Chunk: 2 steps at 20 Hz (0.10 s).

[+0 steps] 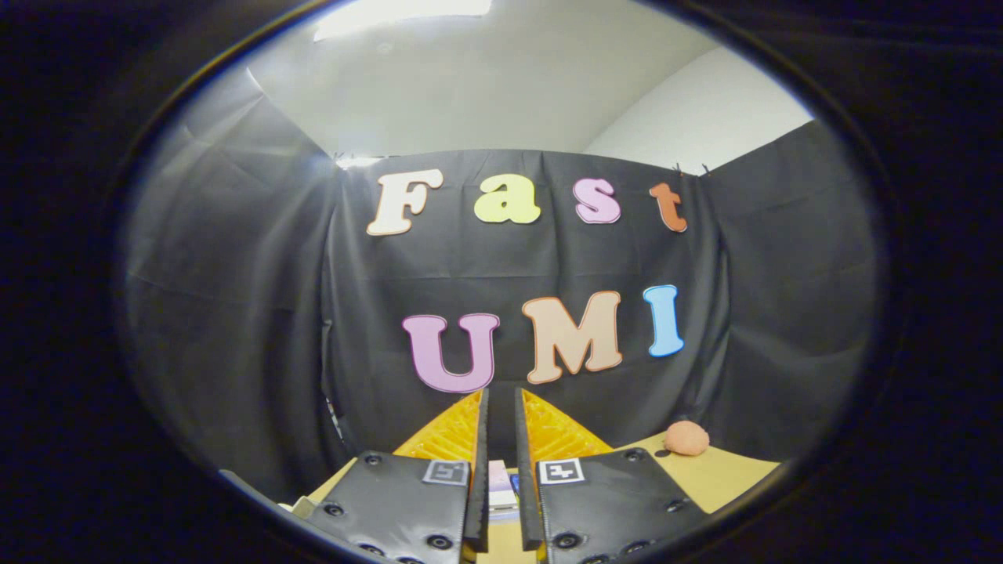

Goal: Open the storage box then place both shoes into the box .Put the left shoe in first, then the right shoe, with the right side of both shoes facing outward in a uniform manner.

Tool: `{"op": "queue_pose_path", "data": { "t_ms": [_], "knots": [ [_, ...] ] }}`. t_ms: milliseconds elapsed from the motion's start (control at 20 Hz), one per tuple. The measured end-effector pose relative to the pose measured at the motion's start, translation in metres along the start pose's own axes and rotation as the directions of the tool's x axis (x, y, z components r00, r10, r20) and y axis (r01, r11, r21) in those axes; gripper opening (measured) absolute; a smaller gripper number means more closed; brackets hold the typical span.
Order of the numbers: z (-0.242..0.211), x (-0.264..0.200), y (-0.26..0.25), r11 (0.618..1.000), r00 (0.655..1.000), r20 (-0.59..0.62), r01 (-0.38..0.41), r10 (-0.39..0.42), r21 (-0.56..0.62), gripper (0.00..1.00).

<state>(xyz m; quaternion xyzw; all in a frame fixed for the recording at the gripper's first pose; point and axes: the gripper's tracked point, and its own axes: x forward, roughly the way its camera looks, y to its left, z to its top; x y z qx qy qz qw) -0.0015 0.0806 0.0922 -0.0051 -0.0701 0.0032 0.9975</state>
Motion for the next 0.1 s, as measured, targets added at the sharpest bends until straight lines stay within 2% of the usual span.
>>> {"op": "queue_pose_path", "data": {
  "t_ms": [100],
  "knots": [
    [0.0008, -0.0027, -0.0028, 1.0, 1.0, -0.009, 0.0, 0.0, -0.004, 0.19]
  ]
}}
